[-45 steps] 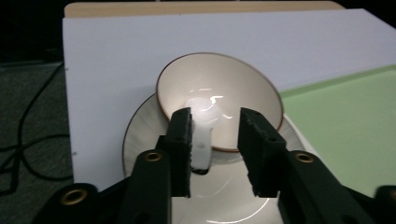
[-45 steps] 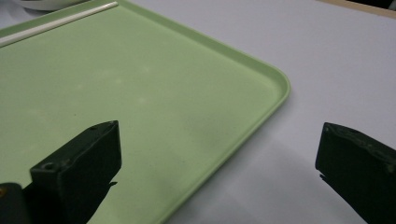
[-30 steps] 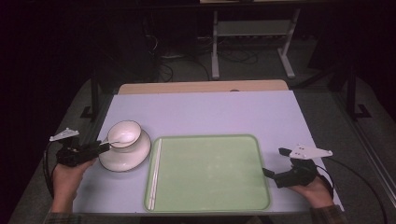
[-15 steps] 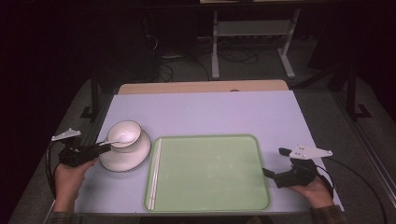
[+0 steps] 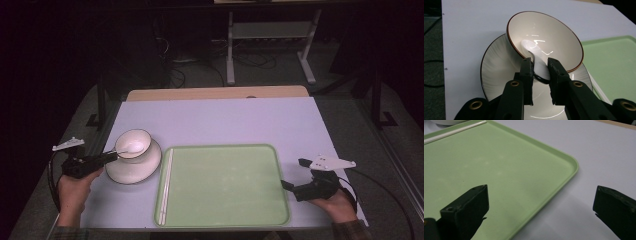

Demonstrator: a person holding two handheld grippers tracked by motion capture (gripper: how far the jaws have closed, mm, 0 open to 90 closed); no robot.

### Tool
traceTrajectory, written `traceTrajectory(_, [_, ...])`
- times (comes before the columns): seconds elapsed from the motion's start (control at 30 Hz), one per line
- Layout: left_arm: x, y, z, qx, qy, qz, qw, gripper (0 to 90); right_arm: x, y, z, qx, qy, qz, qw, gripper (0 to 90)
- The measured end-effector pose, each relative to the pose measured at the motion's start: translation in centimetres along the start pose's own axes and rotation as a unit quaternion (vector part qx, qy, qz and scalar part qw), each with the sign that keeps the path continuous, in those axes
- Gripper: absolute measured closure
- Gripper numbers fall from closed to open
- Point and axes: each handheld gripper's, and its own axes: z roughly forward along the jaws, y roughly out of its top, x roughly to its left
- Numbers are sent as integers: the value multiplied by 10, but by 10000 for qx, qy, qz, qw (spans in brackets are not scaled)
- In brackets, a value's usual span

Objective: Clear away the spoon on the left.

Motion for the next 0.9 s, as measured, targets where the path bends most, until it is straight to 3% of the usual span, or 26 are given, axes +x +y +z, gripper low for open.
traceTrajectory(0.67, [-5, 2, -1, -7, 23, 133, 9999, 782, 0, 0, 0, 7, -7, 1, 10000, 0])
traceTrajectory(0.8, [-5, 2, 0, -17, -18, 155, 9999, 849, 0, 0, 0, 2, -9, 1, 10000, 0])
traceTrajectory(0.9, [-4, 2, 0, -44, -17, 154, 9999, 850, 0, 0, 0, 5, -10, 3, 10000, 0])
